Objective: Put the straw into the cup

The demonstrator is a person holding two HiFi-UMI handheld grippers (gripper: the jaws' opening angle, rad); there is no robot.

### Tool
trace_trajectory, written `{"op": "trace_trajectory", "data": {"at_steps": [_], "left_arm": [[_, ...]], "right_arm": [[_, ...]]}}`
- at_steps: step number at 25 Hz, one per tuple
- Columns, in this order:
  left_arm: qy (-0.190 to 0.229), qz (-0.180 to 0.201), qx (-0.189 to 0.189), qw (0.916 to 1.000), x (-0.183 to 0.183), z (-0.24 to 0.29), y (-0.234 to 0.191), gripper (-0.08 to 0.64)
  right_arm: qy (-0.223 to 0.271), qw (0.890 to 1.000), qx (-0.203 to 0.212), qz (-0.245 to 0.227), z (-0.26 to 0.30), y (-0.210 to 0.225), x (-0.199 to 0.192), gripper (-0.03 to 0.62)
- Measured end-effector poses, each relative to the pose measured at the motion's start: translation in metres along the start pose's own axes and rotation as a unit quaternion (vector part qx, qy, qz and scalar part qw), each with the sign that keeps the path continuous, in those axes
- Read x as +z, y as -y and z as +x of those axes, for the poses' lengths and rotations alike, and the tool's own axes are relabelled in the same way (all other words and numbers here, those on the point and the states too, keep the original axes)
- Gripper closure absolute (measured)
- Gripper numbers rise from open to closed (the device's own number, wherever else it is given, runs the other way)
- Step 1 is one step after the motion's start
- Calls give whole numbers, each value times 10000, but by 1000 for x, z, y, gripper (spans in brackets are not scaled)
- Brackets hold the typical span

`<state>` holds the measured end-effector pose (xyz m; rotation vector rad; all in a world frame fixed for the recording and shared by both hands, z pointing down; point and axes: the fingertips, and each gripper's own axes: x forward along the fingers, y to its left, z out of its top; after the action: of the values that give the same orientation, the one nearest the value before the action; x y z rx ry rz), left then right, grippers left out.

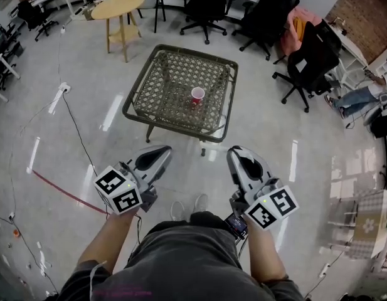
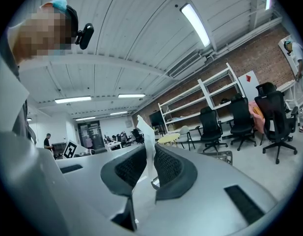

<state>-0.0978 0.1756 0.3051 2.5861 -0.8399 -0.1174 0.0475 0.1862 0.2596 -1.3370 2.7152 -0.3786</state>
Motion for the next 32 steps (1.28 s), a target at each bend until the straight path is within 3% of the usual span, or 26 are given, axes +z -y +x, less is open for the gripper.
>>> {"op": "trace_trajectory", "data": {"at_steps": [14,32], "left_arm": [[-20,17,-52,10000,4,21,-18,551],[-176,-97,98,9997,13,90,-61,551]], "right_arm": [[-43,10000,-22,49,18,22,-1,543],[-146,9995,151,249,66,90,3,543]]}}
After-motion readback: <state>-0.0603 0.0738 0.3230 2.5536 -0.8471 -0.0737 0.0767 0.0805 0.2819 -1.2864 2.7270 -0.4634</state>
